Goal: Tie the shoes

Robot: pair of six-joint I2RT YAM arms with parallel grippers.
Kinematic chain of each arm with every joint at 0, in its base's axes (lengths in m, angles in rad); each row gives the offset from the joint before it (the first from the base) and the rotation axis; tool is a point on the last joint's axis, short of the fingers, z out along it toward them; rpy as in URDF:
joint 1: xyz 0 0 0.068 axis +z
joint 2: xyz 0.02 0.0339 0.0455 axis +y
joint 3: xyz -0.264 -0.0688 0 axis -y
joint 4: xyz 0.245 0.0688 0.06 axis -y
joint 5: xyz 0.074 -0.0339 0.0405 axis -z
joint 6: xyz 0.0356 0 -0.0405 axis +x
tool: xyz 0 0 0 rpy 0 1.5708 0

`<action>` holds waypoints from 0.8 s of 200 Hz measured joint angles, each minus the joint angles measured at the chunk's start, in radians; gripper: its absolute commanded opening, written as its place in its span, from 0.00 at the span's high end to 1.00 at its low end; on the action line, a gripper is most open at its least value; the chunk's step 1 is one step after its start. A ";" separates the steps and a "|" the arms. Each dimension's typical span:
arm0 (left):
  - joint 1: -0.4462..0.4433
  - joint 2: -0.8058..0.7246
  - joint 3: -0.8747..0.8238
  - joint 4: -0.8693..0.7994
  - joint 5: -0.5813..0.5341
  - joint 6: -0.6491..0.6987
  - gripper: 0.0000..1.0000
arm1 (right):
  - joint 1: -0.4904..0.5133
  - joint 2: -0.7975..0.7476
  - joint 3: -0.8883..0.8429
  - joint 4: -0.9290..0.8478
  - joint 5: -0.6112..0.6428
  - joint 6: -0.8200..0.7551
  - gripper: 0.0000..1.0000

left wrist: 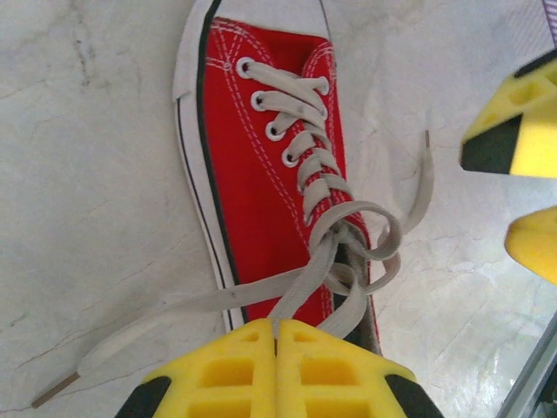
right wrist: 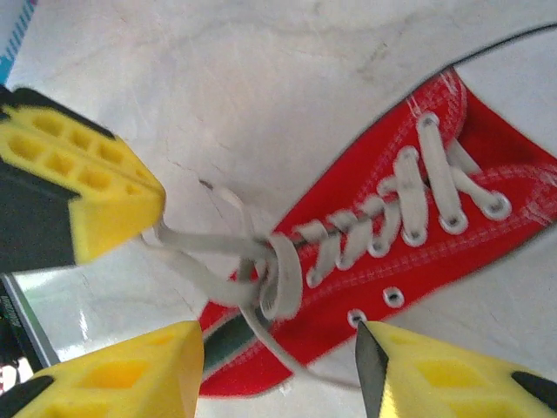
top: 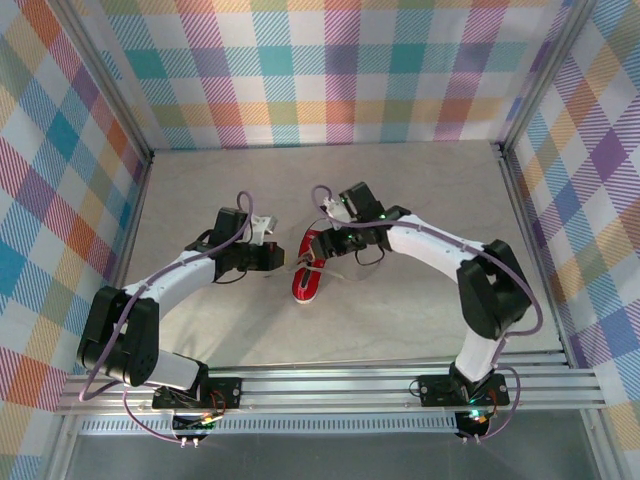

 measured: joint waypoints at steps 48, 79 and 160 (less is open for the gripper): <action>0.010 0.020 0.000 0.003 0.001 0.000 0.98 | 0.001 0.117 0.082 -0.061 -0.039 -0.002 0.51; 0.016 0.028 0.000 0.004 0.005 0.000 0.98 | 0.003 0.124 0.090 -0.092 -0.043 -0.009 0.54; 0.016 0.055 0.029 0.003 0.017 0.001 0.99 | 0.008 0.171 0.140 -0.126 -0.045 -0.048 0.63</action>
